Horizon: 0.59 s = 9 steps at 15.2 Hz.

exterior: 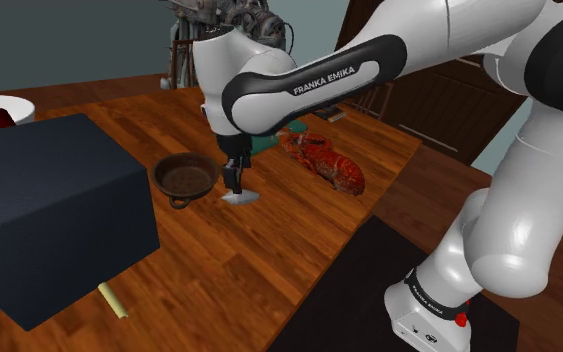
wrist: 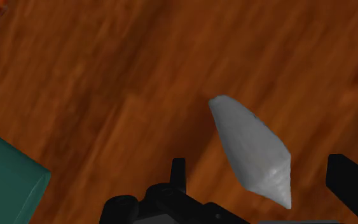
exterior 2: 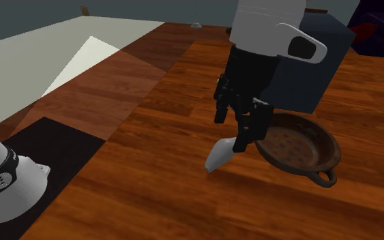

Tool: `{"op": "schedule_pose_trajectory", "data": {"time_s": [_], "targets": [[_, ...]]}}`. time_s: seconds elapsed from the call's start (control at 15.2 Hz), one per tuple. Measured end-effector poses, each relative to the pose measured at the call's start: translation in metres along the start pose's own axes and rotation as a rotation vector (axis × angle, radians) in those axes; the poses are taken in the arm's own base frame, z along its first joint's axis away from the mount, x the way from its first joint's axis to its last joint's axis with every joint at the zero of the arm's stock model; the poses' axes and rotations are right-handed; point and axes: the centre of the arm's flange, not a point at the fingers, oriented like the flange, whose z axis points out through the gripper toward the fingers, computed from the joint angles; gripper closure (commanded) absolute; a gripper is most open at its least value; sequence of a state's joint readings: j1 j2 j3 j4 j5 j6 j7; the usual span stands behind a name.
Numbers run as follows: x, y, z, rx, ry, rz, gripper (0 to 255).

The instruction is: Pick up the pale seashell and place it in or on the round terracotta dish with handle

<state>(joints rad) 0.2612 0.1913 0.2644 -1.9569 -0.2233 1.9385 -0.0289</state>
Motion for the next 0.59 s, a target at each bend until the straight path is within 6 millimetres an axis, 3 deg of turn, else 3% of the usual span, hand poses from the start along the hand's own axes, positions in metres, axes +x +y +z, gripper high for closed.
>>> {"op": "schedule_pose_trajectory", "data": {"time_s": [0.2, 0.59], "targets": [[0.016, -0.012, 0.016, -0.015, -0.003, -0.043, 0], [0.019, -0.014, 0.047, -0.017, -0.003, -0.049, 0]]}}
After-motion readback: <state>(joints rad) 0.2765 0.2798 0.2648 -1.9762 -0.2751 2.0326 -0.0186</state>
